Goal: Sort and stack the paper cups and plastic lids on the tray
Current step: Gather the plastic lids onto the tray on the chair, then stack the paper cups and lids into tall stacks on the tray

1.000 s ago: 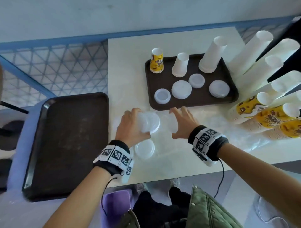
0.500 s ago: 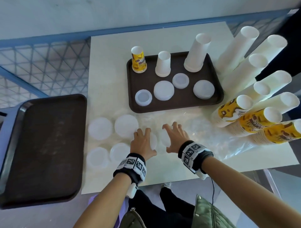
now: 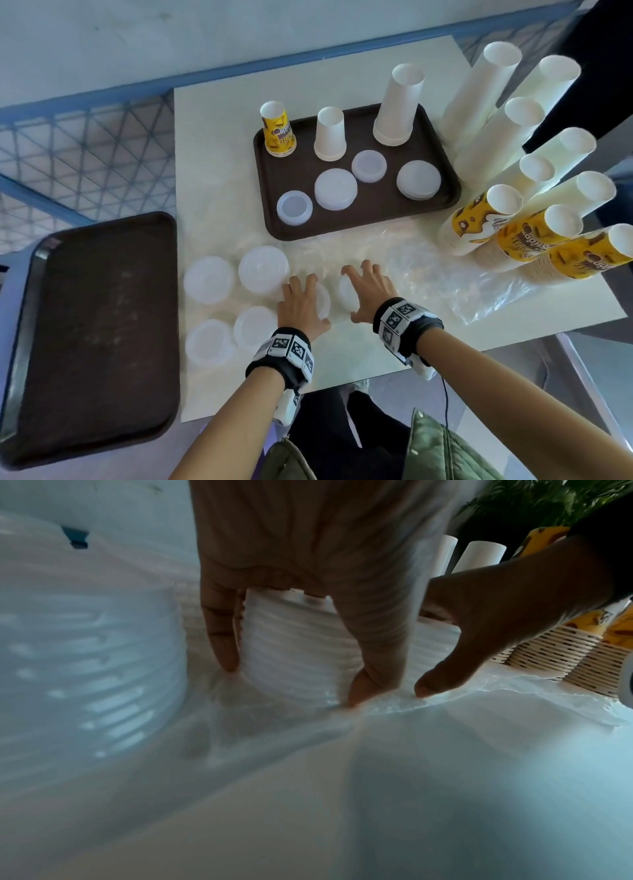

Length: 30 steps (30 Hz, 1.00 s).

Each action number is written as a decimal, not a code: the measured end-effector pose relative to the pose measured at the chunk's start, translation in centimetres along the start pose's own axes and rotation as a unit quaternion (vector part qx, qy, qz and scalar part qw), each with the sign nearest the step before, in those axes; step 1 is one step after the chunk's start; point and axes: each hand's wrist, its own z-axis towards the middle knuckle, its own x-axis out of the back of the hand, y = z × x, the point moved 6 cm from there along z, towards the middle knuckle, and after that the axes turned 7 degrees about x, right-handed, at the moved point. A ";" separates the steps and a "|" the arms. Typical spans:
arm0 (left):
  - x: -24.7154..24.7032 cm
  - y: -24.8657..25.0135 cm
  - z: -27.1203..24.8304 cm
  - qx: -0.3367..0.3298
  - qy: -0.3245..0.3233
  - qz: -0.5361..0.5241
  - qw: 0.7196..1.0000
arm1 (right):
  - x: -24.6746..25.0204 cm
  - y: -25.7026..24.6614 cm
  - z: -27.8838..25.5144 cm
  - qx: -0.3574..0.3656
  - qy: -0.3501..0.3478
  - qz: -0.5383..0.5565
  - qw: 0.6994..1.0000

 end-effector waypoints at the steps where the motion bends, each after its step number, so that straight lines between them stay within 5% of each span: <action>1: 0.0 0.0 -0.1 -0.005 0.000 0.001 1.000 | -0.1 -0.1 -0.1 -0.003 0.000 -0.002 1.000; 6: 0.9 0.2 -0.8 -0.041 0.030 0.003 0.999 | 0.2 -0.5 -0.7 -0.023 0.028 0.008 0.999; 16: 5.8 5.9 -2.2 -0.196 0.102 -0.065 0.973 | 2.9 4.7 -7.9 -0.080 0.222 0.178 0.956; 21: 6.1 12.3 -2.2 -0.262 0.041 -0.191 0.945 | 0.9 13.9 -12.7 -0.233 0.331 0.371 0.836; 26: 5.1 19.2 -0.7 -0.275 0.023 -0.234 0.932 | -1.5 22.9 -18.3 -0.423 0.357 0.447 0.703; 30: 4.0 23.3 1.1 -0.238 0.012 -0.283 0.929 | -2.0 27.5 -20.2 -0.440 0.402 0.455 0.661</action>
